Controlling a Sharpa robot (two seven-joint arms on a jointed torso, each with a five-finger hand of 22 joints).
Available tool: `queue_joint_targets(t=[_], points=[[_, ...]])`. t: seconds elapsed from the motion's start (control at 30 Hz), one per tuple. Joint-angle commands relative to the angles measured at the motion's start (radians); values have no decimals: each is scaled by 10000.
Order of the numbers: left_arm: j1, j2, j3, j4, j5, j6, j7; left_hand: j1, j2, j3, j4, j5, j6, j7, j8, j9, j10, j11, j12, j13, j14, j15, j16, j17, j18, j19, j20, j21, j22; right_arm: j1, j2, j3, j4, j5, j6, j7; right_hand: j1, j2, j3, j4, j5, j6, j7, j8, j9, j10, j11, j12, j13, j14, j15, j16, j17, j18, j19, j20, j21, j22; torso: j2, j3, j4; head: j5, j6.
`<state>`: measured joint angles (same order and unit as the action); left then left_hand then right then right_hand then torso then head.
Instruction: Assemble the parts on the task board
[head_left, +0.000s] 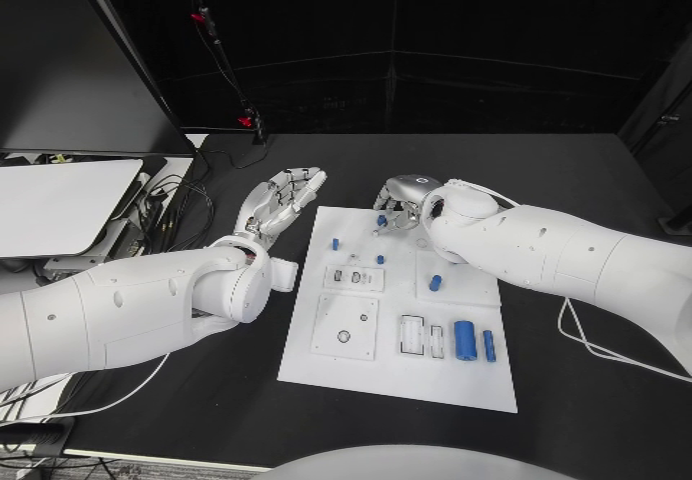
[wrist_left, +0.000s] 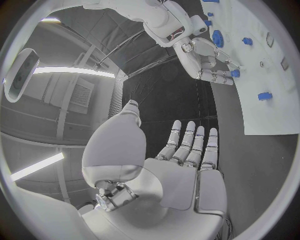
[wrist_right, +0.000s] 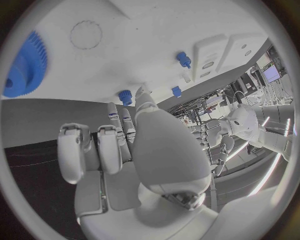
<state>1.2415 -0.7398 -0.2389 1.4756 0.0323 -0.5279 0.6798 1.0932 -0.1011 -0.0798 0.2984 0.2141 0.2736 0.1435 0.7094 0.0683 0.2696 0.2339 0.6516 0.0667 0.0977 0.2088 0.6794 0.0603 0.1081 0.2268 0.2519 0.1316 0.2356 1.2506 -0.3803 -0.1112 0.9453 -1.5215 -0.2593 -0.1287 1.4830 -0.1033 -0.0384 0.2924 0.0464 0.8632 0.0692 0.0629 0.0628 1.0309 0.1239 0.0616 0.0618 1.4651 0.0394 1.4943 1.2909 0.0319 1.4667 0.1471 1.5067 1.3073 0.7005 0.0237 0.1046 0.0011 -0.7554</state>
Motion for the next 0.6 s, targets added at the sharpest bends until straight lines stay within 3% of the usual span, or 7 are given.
queue_joint_targets(t=[0.03,0.13,0.3,0.43,0.47,0.57,0.6], points=[[15,28,8,-23,-17,113,2967,8,80,42,2,34,19,1382,52,-15,0,44,30,-13,2,79,35,15,14,-16,23,66,15,18,-142,6,128,603,-1209,392,-582,-570,152,43,17,-1200,-27,-86,-65,-311,72,-3,6,414,80,-103,-226,94,-71,86,-105,1107,-5,4,-9,9,-43],[15,46,8,-40,-17,118,2968,8,80,42,2,34,19,1382,52,-15,0,44,30,-13,2,79,35,15,14,-16,23,66,15,18,-442,7,390,1936,-2113,893,-829,-647,232,36,12,-1668,62,-63,-43,-399,8,60,31,415,39,-135,-279,133,-144,70,-185,970,-4,4,6,-31,-41],[14,49,7,-61,-17,124,2962,8,80,42,2,34,19,1382,52,-15,0,44,30,-13,2,79,35,15,14,-16,23,66,15,42,-1422,11,1464,4996,-3279,2025,-820,-345,465,-2,12,-787,636,149,94,-119,-10,259,74,308,23,-329,-787,258,-468,40,-473,467,-29,-9,-11,-61,-21],[14,37,6,-70,-17,116,2961,8,80,42,2,34,19,1382,52,-15,0,44,30,-13,2,79,35,15,14,-16,23,66,15,166,-2302,13,2404,6497,-3210,2413,-831,-110,514,-28,25,-546,941,262,135,133,-74,454,122,180,-14,-532,-1189,341,-718,19,-706,124,-28,-29,-32,-182,22],[14,31,6,-65,-17,103,2972,18,102,56,0,37,18,1389,55,-15,2,53,38,-12,5,89,45,16,8,-17,25,72,19,220,-2684,14,2799,6798,-3054,2461,-981,-99,448,-45,32,-462,1056,331,147,240,-103,562,143,-52,-38,-821,-1805,436,-1037,-12,-985,-275,-36,-38,-47,-310,55],[13,19,5,-34,-17,104,2984,64,180,107,-6,43,21,1407,68,-13,10,73,64,-11,14,111,77,18,-10,-19,29,92,31,294,-3277,14,3369,7046,-2804,2544,-1135,27,440,-65,41,-664,1052,264,99,397,-143,735,204,-451,-54,-1284,-2723,581,-1545,-39,-1438,-874,-34,-36,-49,-486,79],[13,14,5,-19,-17,101,2986,64,180,107,-6,43,21,1407,68,-13,10,73,64,-11,14,111,77,18,-10,-19,29,92,31,318,-3527,14,3589,7115,-2710,2583,-1197,234,469,-63,44,-747,1066,250,85,583,-166,888,271,-735,-79,-1591,-3316,651,-1845,-49,-1698,-1201,-31,-34,-35,-587,98]])
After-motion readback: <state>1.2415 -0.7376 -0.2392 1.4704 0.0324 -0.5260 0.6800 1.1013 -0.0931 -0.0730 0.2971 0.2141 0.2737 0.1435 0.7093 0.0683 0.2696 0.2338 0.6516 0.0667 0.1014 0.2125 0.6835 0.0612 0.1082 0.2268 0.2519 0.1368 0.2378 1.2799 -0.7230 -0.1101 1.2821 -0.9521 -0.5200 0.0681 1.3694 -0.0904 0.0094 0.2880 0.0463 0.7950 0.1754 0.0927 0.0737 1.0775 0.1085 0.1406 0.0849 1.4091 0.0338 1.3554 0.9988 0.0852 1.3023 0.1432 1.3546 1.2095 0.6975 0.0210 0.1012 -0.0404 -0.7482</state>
